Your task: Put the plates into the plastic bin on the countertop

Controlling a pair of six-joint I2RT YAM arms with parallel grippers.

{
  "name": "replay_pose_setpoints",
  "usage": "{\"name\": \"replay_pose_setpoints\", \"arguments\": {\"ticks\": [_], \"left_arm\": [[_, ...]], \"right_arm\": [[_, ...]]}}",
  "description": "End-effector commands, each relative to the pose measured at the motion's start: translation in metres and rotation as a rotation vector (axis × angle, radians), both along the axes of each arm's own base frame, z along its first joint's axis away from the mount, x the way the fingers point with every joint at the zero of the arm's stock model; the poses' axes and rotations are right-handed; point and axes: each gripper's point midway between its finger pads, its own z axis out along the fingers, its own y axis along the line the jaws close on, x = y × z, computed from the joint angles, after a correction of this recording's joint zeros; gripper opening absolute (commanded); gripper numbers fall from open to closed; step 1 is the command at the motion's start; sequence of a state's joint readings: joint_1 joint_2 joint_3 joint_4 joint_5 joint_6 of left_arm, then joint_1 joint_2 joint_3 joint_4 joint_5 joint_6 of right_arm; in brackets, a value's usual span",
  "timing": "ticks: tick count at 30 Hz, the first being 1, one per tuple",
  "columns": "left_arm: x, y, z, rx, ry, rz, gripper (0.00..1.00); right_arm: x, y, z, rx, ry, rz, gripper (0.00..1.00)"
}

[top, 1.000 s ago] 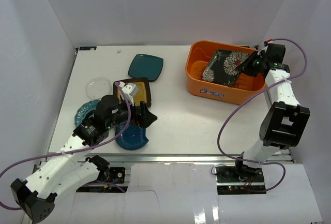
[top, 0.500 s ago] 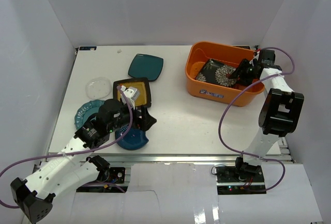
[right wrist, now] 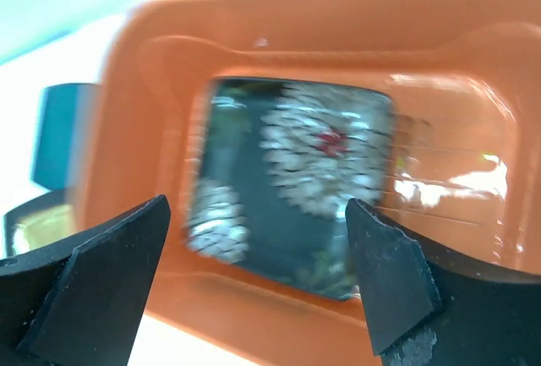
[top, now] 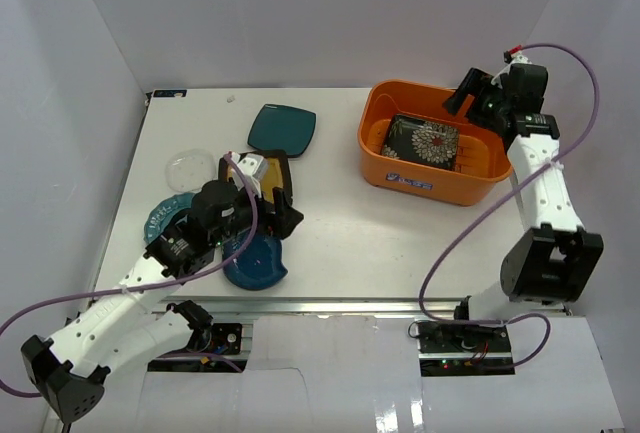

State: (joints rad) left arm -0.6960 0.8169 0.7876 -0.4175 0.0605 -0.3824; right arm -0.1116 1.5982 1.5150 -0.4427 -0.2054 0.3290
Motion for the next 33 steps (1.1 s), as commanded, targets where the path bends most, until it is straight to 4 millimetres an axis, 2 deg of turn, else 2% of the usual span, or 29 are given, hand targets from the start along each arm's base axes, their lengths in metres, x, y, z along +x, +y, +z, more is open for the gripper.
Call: {"name": "replay_pose_setpoints", "arguments": {"ticks": [1,2,3,4,5,6,7,8,9,10,11,12,13,14,15,16,17,18,19,21,22,24,25,27,28,30,33], "left_arm": [[0.021,0.009,0.036,-0.041,-0.084,0.122,0.98],[0.025,0.011,0.047,-0.056,-0.104,0.147,0.98],[0.028,0.014,0.053,-0.062,-0.117,0.173,0.98],[0.034,0.021,0.063,-0.065,-0.145,0.225,0.98],[0.036,0.027,0.071,-0.073,-0.167,0.258,0.98],[0.039,0.033,0.077,-0.075,-0.187,0.288,0.98],[0.044,0.044,0.087,-0.077,-0.217,0.354,0.98],[0.045,0.050,0.093,-0.083,-0.235,0.381,0.98],[0.044,0.057,0.101,-0.098,-0.261,0.410,0.98],[0.044,0.063,0.109,-0.116,-0.285,0.437,0.98],[0.045,0.070,0.107,-0.112,-0.297,0.472,0.98],[0.044,0.076,0.113,-0.128,-0.327,0.490,0.98],[0.045,0.079,0.111,-0.121,-0.336,0.506,0.98],[0.047,0.087,0.106,-0.103,-0.343,0.549,0.98],[0.049,0.092,0.091,-0.065,-0.340,0.568,0.98],[0.050,0.096,0.085,-0.048,-0.341,0.588,0.98],[0.051,0.098,0.079,-0.026,-0.339,0.601,0.98],[0.053,0.102,0.072,-0.002,-0.336,0.620,0.98],[0.054,0.103,0.070,0.015,-0.335,0.621,0.98],[0.054,0.101,0.066,0.024,-0.333,0.612,0.98],[0.055,0.100,0.066,0.025,-0.338,0.608,0.98],[0.055,0.099,0.065,0.022,-0.340,0.599,0.98],[0.054,0.096,0.063,0.019,-0.339,0.586,0.98],[0.054,0.095,0.062,0.015,-0.339,0.577,0.98],[0.053,0.094,0.061,0.014,-0.338,0.571,0.98],[0.052,0.094,0.063,0.005,-0.342,0.566,0.98],[0.051,0.090,0.062,0.000,-0.342,0.545,0.98]], "right_arm": [[-0.027,0.041,0.052,-0.048,-0.178,0.046,0.90],[-0.047,0.078,0.063,-0.035,-0.223,0.121,0.90],[-0.057,0.094,0.060,-0.018,-0.234,0.148,0.92],[-0.074,0.112,0.047,0.034,-0.241,0.167,0.94],[-0.092,0.148,0.037,0.072,-0.235,0.244,0.97],[-0.103,0.164,0.009,0.100,-0.229,0.259,0.95],[-0.130,0.203,0.005,0.167,-0.226,0.334,0.93],[-0.142,0.223,-0.005,0.196,-0.226,0.369,0.86],[-0.155,0.241,-0.017,0.220,-0.212,0.411,0.69],[-0.162,0.258,-0.039,0.221,-0.184,0.426,0.67],[-0.187,0.290,-0.048,0.244,-0.155,0.512,0.66],[-0.194,0.305,-0.057,0.237,-0.142,0.537,0.66],[-0.211,0.335,-0.074,0.231,-0.109,0.610,0.66],[-0.217,0.349,-0.081,0.226,-0.097,0.643,0.67],[-0.224,0.363,-0.088,0.227,-0.075,0.684,0.67],[-0.234,0.380,-0.111,0.208,-0.027,0.729,0.67],[-0.234,0.396,-0.103,0.244,-0.048,0.750,0.67],[-0.237,0.406,-0.109,0.248,-0.040,0.764,0.67],[-0.242,0.416,-0.130,0.230,0.001,0.777,0.67],[-0.245,0.435,-0.133,0.260,0.022,0.809,0.70],[-0.246,0.439,-0.153,0.234,0.057,0.802,0.70],[-0.244,0.446,-0.161,0.235,0.079,0.797,0.71],[-0.244,0.447,-0.171,0.222,0.094,0.786,0.71],[-0.242,0.450,-0.176,0.219,0.101,0.781,0.69],[-0.236,0.449,-0.184,0.203,0.104,0.752,0.68],[-0.236,0.452,-0.190,0.199,0.118,0.754,0.54],[-0.236,0.457,-0.200,0.201,0.145,0.753,0.42]]}}
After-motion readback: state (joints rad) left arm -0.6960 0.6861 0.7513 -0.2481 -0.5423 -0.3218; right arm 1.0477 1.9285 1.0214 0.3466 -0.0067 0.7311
